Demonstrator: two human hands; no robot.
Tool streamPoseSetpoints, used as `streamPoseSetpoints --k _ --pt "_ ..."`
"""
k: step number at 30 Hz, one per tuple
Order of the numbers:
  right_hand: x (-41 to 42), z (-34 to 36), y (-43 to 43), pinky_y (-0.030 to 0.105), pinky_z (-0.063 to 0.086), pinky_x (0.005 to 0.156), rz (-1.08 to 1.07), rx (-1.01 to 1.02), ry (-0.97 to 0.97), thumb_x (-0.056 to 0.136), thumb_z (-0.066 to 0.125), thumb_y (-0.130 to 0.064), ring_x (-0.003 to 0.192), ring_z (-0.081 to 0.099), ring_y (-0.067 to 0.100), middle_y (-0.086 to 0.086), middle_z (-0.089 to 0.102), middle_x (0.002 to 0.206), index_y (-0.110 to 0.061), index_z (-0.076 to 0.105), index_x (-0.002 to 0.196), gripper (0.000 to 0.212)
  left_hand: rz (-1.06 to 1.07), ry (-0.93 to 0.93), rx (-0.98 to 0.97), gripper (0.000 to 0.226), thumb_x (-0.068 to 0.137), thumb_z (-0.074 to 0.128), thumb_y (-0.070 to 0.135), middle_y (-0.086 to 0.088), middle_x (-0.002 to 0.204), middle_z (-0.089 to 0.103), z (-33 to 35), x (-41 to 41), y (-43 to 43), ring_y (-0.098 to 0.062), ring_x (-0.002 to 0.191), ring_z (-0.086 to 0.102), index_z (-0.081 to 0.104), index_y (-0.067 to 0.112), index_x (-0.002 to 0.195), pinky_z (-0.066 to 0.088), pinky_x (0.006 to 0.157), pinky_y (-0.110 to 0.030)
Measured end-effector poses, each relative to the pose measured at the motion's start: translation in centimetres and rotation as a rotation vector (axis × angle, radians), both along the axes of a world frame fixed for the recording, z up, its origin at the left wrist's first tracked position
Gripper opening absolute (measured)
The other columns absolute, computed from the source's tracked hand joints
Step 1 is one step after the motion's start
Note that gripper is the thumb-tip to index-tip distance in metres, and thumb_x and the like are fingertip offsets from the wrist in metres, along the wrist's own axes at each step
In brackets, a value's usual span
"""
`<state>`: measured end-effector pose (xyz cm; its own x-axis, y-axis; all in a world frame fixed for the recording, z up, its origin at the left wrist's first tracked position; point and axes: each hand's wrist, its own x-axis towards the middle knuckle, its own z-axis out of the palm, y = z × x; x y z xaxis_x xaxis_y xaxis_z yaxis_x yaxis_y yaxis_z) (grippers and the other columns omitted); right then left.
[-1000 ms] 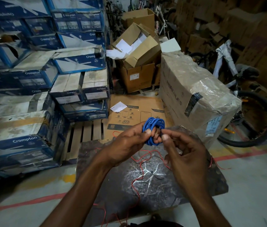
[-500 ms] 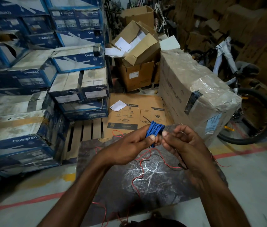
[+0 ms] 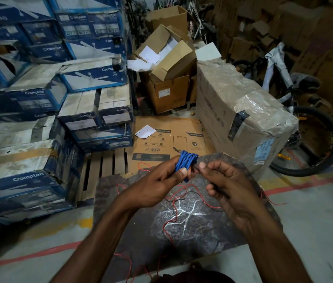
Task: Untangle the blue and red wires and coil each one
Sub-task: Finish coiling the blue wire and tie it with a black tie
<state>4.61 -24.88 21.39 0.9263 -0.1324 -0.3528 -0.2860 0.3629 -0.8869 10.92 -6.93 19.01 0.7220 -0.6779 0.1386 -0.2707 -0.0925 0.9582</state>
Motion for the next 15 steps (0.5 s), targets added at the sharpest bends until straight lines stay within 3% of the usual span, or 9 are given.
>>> streamPoseSetpoints --k 5,8,12,15 --pt "0.1 -0.5 0.0 0.011 0.045 0.041 -0.02 0.089 0.032 0.091 0.073 -0.016 0.041 0.049 0.001 -0.008 0.056 0.056 -0.017 0.054 0.088 0.019 0.024 0.12 -0.123 0.03 0.102 0.038 0.01 -0.029 0.097 0.051 -0.6 -0.3 -0.7 -0.02 0.094 0.053 0.048 -0.017 0.11 0.045 0.089 -0.028" --pt "0.1 -0.9 0.2 0.009 0.044 0.041 -0.02 0.162 0.048 0.09 0.072 -0.017 0.04 0.047 0.0 -0.01 0.056 0.056 -0.018 0.052 0.087 0.021 0.043 0.182 -0.191 0.022 0.102 0.037 0.009 -0.015 0.097 0.053 -0.7 -0.8 -1.2 -0.017 0.092 0.052 0.051 -0.008 0.104 0.045 0.088 -0.024" --pt "0.0 -1.4 0.3 0.008 0.046 0.041 -0.04 0.305 0.073 0.084 0.073 -0.018 0.041 0.05 0.0 -0.007 0.06 0.063 -0.016 0.055 0.101 0.025 0.102 0.198 -0.2 0.024 0.102 0.039 0.011 -0.012 0.104 0.057 -1.4 -1.0 -1.8 -0.017 0.094 0.054 0.057 -0.004 0.106 0.045 0.089 -0.024" --pt "-0.1 -1.8 0.5 0.008 0.047 0.041 -0.087 0.396 0.082 0.083 0.073 -0.017 0.041 0.052 0.0 -0.005 0.058 0.066 -0.013 0.06 0.092 0.016 0.114 0.219 -0.223 0.027 0.103 0.043 0.018 -0.004 0.098 0.059 -1.8 -1.1 -1.9 -0.014 0.094 0.056 0.058 -0.004 0.105 0.046 0.089 -0.025"
